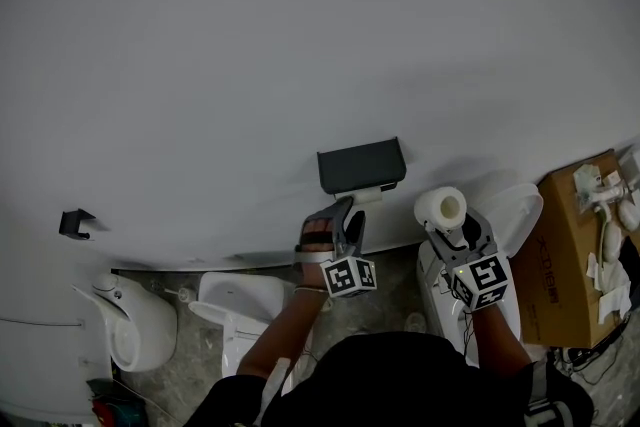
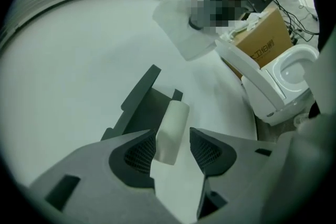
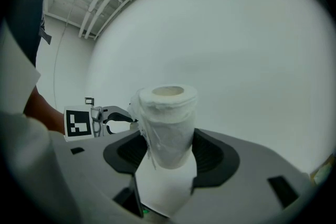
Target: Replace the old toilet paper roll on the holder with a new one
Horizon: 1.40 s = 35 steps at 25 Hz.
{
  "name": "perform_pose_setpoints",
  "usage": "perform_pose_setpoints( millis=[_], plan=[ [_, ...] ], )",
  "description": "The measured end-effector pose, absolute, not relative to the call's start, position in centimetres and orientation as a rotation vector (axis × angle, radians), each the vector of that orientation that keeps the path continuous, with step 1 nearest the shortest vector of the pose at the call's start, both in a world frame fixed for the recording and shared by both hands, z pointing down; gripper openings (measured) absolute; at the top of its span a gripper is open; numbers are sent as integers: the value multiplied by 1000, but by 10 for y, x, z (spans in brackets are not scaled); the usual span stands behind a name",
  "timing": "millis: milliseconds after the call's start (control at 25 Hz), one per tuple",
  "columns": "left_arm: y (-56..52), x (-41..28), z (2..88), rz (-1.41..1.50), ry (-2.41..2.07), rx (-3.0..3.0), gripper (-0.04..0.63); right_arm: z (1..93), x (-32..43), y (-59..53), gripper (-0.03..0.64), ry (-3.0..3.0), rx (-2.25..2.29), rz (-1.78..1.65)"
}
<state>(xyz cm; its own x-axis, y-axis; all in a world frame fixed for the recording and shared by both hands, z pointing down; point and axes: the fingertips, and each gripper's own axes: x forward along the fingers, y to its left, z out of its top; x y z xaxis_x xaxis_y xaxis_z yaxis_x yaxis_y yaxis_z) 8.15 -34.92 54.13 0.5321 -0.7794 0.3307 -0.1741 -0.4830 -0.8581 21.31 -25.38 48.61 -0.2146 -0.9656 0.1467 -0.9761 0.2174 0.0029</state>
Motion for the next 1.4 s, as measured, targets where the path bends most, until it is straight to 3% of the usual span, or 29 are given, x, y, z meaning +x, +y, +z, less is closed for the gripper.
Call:
perform_pose_setpoints(
  millis=[560, 1400],
  plan=[
    [-369, 88, 542, -1045, 750, -1721, 170, 485, 235, -256, 258, -2394, 1870, 122],
    [-355, 118, 539, -969, 780, -1737, 160, 482, 263, -245, 258, -2390, 1883, 118]
  ],
)
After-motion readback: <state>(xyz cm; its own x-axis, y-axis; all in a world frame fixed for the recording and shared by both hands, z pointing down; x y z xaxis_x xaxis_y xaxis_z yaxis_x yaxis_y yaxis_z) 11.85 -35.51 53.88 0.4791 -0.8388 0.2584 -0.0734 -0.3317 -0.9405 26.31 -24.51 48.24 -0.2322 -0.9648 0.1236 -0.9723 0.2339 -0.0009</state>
